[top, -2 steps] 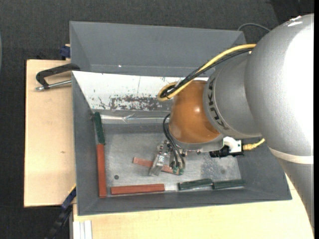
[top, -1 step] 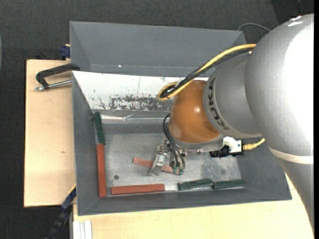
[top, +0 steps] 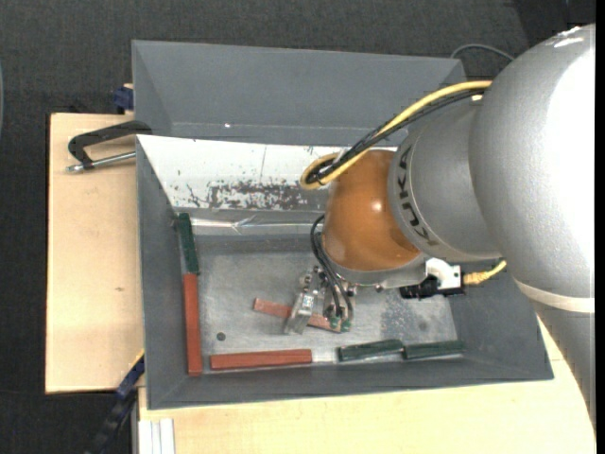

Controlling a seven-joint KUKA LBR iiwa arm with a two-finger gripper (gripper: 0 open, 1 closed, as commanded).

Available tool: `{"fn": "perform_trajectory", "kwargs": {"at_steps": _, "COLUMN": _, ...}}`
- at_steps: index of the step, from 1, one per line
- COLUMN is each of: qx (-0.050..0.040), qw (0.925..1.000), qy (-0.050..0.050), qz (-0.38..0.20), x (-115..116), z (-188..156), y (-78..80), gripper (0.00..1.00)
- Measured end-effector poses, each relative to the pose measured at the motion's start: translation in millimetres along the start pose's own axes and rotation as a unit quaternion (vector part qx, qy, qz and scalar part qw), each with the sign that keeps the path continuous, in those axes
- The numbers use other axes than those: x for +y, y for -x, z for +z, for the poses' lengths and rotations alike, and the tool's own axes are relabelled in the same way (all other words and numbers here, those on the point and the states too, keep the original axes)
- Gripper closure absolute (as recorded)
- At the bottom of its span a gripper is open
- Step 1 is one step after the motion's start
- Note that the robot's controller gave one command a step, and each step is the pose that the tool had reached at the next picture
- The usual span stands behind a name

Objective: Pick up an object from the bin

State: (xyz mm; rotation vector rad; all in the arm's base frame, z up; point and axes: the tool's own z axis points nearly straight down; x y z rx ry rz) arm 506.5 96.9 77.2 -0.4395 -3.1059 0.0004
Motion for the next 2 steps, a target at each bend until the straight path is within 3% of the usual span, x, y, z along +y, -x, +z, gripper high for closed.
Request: {"fn": "perform_trajectory", "kwargs": {"at_steps": 2, "qx": -0.0037, "qw": 1.0000, "qy": 0.002, "qz": 0.000, "x": 0.7, "z": -39.9, "y": 1.4, "gripper": 1.00}}
